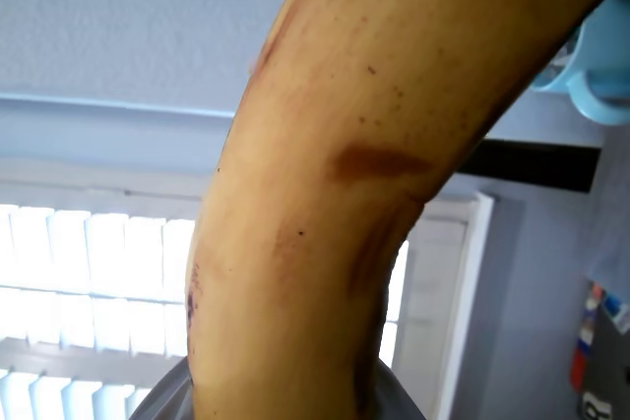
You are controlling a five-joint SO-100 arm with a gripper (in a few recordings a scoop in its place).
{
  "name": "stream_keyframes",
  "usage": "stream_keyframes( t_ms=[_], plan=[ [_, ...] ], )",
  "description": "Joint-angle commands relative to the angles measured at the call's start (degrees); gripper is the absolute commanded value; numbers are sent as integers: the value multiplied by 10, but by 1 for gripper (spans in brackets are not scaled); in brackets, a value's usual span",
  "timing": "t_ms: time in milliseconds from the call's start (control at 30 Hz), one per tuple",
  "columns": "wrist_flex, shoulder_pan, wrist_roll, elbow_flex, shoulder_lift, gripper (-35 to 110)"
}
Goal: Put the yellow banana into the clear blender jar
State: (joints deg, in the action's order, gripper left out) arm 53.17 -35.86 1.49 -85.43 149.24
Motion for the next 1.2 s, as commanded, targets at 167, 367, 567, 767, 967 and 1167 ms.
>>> stream_keyframes(
  t_ms=[167,367,567,767,967,1167],
  plan=[
    [-33,105,15,51,2,5],
    [-34,191,11,53,-25,5],
    [-34,302,-16,48,-132,5],
    [-26,359,-54,47,-230,5],
    [4,381,-70,47,-270,9],
    [17,390,-70,50,-273,27]
  ],
)
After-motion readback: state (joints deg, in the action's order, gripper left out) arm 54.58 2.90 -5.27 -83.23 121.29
